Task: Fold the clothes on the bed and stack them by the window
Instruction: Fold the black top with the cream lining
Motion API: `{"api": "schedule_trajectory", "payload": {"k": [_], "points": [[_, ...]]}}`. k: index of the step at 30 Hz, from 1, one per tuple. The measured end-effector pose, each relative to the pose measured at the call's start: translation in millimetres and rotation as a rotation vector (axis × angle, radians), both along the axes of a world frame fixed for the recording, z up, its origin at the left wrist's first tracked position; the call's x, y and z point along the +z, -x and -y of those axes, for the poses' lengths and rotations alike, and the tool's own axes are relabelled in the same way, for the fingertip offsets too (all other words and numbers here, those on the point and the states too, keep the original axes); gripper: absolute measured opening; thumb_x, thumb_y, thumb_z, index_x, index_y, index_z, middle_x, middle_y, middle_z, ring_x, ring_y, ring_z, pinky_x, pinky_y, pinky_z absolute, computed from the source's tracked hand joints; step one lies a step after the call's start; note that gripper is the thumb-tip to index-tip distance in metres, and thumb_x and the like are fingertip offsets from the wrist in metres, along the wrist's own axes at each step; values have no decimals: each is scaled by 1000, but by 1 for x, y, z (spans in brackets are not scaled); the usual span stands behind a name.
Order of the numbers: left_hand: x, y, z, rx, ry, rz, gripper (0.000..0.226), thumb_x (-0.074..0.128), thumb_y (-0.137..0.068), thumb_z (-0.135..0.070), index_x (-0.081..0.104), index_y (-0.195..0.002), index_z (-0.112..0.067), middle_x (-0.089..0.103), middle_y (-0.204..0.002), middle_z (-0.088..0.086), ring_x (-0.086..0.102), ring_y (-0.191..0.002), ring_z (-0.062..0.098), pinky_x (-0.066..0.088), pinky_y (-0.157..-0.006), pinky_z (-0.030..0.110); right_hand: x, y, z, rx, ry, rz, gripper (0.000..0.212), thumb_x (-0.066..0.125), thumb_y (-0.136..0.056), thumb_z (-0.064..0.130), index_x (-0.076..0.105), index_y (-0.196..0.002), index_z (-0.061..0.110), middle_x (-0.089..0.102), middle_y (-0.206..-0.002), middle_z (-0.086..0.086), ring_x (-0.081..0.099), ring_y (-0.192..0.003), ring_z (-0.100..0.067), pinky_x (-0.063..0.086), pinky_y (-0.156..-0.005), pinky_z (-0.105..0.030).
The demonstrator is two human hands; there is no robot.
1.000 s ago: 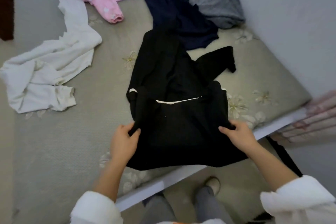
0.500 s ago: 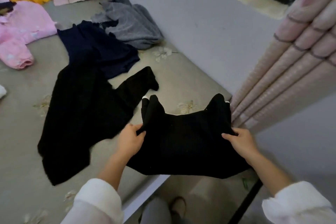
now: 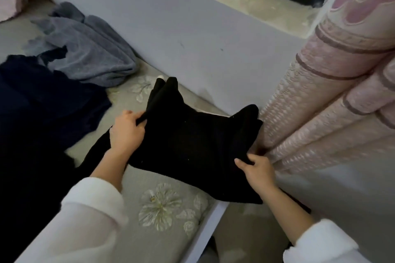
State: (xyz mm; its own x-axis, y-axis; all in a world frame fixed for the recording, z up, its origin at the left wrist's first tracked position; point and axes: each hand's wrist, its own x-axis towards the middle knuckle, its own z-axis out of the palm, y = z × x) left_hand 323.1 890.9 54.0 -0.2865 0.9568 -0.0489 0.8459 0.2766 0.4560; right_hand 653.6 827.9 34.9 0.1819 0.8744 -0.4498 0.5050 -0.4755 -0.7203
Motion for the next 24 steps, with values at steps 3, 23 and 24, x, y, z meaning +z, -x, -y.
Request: {"api": "schedule_trajectory", "payload": {"k": [3, 23, 24], "points": [[-9, 4, -58, 37, -92, -9, 29, 56, -92, -24, 67, -119, -26, 57, -100, 8, 55, -97, 33, 33, -73, 35, -21, 14, -24, -124, 46, -32, 44, 69, -87, 32, 64, -123, 9, 65, -123, -5, 60, -114, -22, 48, -100, -42], [-191, -39, -81, -83, 497, 83, 87, 30, -82, -77, -18, -146, -41, -30, -155, -1, -24, -142, 28, 4, -112, 62, -130, 30, -96, 591, 87, 489, 95, 57, -84, 60, 1, -153, 27, -7, -161, 1, 0, -148, -20, 15, -117, -40], [-196, -39, -79, -78, 514, 77, 90, 30, -81, -78, -20, -146, -39, -31, -154, 0, -25, -142, 28, 5, -112, 62, -136, 30, -93, 709, 203, 484, 98, 56, -83, 61, -4, -153, 28, -11, -161, 1, -3, -148, -20, 14, -117, -40]]}}
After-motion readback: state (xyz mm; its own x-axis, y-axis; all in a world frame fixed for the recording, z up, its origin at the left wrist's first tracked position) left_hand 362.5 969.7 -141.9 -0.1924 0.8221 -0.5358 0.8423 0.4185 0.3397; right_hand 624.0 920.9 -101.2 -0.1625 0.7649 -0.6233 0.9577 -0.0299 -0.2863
